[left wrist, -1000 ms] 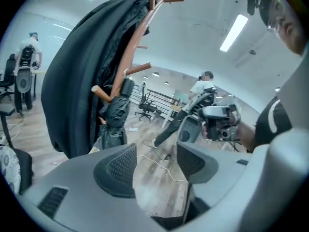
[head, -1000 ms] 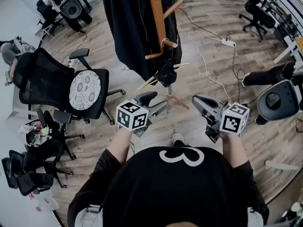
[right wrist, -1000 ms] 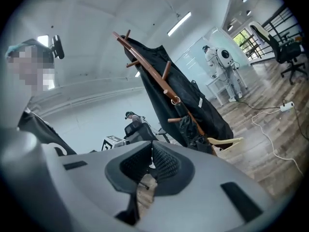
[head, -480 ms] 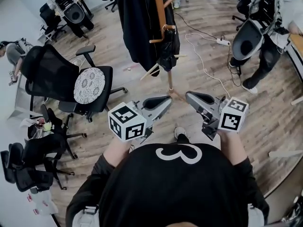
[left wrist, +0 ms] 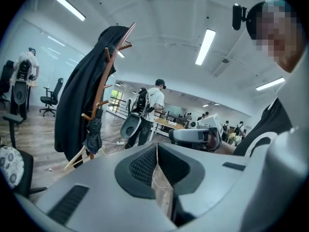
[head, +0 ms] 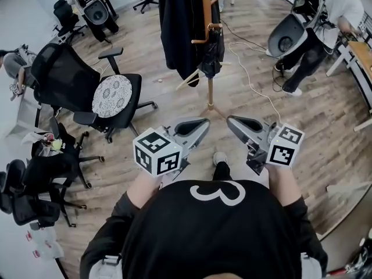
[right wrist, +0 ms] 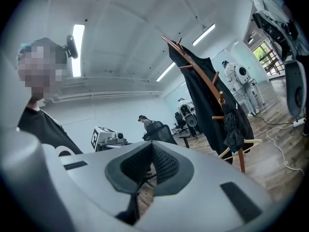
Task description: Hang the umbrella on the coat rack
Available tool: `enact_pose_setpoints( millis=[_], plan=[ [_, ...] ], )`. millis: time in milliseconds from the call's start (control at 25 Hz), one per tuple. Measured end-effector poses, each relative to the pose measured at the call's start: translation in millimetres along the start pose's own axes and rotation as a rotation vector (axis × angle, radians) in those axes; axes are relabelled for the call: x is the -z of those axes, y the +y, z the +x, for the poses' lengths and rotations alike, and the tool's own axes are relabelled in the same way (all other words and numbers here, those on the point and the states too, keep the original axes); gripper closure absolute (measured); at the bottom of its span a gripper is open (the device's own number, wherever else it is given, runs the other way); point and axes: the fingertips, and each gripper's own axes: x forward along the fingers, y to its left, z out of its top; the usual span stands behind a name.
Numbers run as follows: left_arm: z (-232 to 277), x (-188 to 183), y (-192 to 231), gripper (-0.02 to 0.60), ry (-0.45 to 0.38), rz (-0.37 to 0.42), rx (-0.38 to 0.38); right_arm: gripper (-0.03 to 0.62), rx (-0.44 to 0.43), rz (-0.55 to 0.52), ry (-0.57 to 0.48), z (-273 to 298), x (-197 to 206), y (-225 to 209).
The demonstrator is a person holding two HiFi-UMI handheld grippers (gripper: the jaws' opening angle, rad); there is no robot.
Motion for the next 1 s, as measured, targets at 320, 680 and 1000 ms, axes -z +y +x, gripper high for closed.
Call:
enact_pose_setpoints(
  millis=[320, 680, 1000],
  plan=[
    [-8.9, 21.7, -10.9, 0.558, 0.021, 0.015, -0.004, 0.568, 0.015, 0.015, 0.024, -0.9, 23.3, 12.5],
    [-3.3, 32.2, -17.8, 0.558, 0.039, 0.004, 0.02, 0.568, 0.049, 0.043, 0.029, -13.7, 35.9, 10.6],
    [2.6, 31.2, -18.8, 0.558, 0.047, 0.031, 0.016, 0.568, 0.064, 0.045, 0.034, -16.7, 35.7, -0.2]
  ],
)
